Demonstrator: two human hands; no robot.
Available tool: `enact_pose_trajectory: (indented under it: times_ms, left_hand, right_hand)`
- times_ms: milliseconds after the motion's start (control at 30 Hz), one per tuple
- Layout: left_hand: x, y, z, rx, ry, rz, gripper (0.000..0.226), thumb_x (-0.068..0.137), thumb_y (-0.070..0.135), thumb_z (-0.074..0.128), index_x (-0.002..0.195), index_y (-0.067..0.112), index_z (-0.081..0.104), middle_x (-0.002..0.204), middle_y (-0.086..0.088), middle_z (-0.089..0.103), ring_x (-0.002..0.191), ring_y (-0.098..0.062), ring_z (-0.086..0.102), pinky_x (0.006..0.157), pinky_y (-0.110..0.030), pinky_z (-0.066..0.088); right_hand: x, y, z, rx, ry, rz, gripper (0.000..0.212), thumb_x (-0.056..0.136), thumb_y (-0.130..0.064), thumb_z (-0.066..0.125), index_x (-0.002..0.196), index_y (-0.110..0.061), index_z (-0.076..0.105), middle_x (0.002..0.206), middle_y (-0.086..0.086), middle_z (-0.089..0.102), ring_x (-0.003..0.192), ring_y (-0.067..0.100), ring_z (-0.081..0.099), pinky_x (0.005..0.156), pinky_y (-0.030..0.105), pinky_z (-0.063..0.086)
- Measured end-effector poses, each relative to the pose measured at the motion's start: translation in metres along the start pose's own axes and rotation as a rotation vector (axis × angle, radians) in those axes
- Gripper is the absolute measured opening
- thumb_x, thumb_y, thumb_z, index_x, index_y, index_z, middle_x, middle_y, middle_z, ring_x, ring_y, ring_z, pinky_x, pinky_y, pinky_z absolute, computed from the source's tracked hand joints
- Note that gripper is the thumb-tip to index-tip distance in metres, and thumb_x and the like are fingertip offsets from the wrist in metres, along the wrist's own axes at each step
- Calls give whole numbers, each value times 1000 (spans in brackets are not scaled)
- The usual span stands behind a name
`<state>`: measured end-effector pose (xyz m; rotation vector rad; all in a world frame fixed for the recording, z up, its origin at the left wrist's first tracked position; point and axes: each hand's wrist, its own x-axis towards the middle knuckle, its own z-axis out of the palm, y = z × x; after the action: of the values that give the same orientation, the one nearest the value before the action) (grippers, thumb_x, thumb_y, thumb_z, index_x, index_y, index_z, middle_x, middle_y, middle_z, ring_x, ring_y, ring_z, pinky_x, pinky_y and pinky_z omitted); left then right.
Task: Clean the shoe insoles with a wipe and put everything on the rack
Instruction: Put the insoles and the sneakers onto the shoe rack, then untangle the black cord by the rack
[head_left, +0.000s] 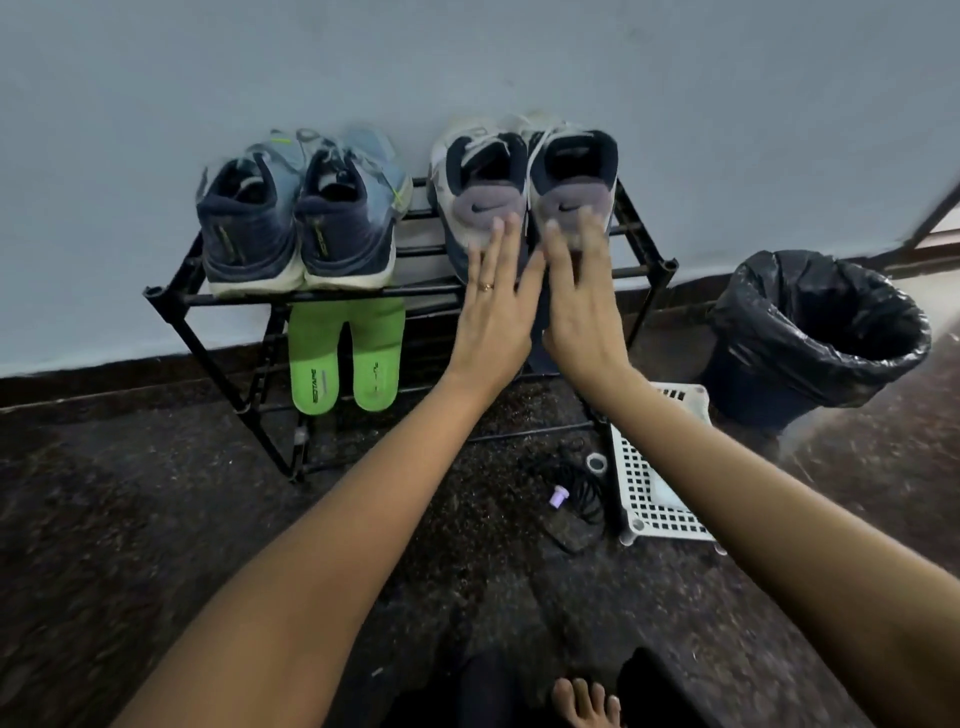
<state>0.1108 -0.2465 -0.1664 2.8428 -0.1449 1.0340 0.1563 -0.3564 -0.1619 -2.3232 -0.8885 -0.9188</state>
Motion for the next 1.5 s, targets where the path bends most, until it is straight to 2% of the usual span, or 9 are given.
enact_pose_trajectory:
  times_ms: [200, 333, 433, 567, 833, 1100, 1233, 1333, 1500]
  left_hand:
    - [-104, 3, 55, -70, -176, 40, 51, 83, -8, 50, 134, -3, 51, 149, -28, 36, 143, -42, 28, 120, -51, 17]
    - [-171, 10, 77, -115, -436, -121, 54, 84, -11, 50, 137, -1, 48, 150, -26, 36, 145, -41, 24, 120, -43, 8]
    - [-201, 18, 81, -160, -589, -222, 55, 90, -7, 45, 144, 1, 39, 155, -23, 26, 149, -37, 13, 121, -38, 3]
    - [-226, 30, 83, -195, -712, -319, 58, 92, -3, 47, 147, 5, 33, 159, -18, 19, 150, -31, 7, 122, -35, 2]
    - [-256, 28, 86, -300, -809, -276, 59, 93, -4, 42, 150, 9, 31, 159, -10, 23, 150, -24, 10, 121, -28, 4]
    - [-238, 30, 75, -401, -706, -238, 57, 100, 17, 51, 152, 10, 29, 157, -6, 32, 149, -21, 18, 121, -32, 2]
    - [-218, 18, 67, -351, -634, -275, 24, 101, 19, 47, 118, 7, 60, 115, -12, 66, 118, -27, 54, 118, -38, 19]
    - [-206, 4, 52, -518, -613, -310, 19, 101, 17, 45, 91, 12, 61, 85, -1, 63, 89, -24, 61, 92, -42, 45]
    - [-189, 0, 22, -748, -360, -499, 23, 100, 14, 50, 84, 18, 65, 74, 9, 67, 71, -1, 63, 74, -20, 50]
  right_hand:
    - [-130, 4, 35, 133, -165, 155, 47, 83, -2, 44, 129, 4, 44, 129, 25, 40, 120, 35, 39, 105, 38, 32]
    - [-211, 21, 58, 48, -701, 348, 42, 78, 0, 51, 120, 0, 45, 122, 18, 41, 110, 38, 45, 92, 41, 40]
    - [-257, 25, 70, 24, -1117, 447, 59, 85, -10, 48, 138, 2, 28, 134, 18, 34, 123, 37, 40, 99, 41, 40]
    - [-289, 16, 78, -30, -1309, 543, 56, 86, -17, 53, 134, -2, 28, 135, 17, 34, 126, 37, 37, 101, 42, 37]
    - [-310, 25, 79, -96, -1266, 441, 35, 91, -8, 38, 126, -7, 43, 126, 15, 50, 119, 32, 48, 91, 39, 44]
    - [-252, -8, 59, 184, -671, 166, 33, 79, -26, 33, 90, -9, 59, 81, 9, 63, 76, 32, 55, 66, 40, 45]
    - [-228, -12, 52, 299, -579, 147, 19, 83, -23, 36, 87, -14, 53, 83, 3, 59, 77, 27, 51, 68, 41, 43]
    - [-222, -13, 49, 395, -508, 129, 16, 86, -19, 40, 91, -12, 53, 88, 1, 58, 79, 23, 52, 70, 37, 39]
    - [-234, -3, 55, 498, -458, 302, 4, 87, -7, 58, 90, -9, 61, 82, 1, 65, 76, 17, 59, 70, 29, 44]
